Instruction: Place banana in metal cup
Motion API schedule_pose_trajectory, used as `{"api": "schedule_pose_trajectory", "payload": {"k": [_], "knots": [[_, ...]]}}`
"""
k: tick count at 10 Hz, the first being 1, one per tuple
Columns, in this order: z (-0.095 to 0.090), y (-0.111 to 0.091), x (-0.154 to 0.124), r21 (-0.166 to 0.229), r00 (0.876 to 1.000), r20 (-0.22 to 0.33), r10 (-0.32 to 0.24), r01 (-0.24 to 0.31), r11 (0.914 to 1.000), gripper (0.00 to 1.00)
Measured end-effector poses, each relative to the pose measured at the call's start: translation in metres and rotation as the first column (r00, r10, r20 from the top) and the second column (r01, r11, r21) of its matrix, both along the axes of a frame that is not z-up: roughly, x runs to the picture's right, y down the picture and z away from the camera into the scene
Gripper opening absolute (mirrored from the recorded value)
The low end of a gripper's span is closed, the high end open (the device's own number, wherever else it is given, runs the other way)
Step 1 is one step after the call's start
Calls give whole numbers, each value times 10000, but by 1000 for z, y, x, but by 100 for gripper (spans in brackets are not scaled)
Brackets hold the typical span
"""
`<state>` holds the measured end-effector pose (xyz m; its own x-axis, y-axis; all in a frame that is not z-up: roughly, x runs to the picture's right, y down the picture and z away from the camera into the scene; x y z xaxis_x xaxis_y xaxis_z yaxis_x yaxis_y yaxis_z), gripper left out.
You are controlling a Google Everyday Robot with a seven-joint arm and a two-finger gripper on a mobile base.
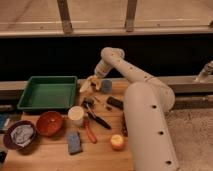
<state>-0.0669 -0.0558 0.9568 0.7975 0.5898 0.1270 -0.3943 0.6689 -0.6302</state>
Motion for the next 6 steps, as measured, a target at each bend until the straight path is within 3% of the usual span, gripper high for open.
{"api": "schedule_pose_trajectory", "payload": {"k": [3,6], "knots": [[-6,-2,10,131,9998,-171,128,-126,9998,78],[-27,-25,24,699,9982,-232,558,-540,9961,78]]}}
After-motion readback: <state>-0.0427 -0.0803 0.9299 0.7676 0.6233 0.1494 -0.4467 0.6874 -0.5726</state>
